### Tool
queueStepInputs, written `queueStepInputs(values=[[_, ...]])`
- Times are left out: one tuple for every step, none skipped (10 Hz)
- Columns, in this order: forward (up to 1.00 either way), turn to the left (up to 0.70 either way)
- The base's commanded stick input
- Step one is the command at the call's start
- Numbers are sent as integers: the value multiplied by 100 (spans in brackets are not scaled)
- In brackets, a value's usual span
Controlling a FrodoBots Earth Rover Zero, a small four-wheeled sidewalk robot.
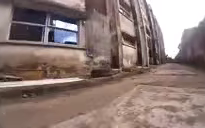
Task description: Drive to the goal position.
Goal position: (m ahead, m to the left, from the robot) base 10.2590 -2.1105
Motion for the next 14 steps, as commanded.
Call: queueStepInputs(values=[[100,-38],[100,-38],[100,-38],[100,-38],[100,-38],[100,-38],[100,-38],[100,-38],[100,-38],[100,-38],[100,-38],[100,-38],[100,-38],[100,-38]])
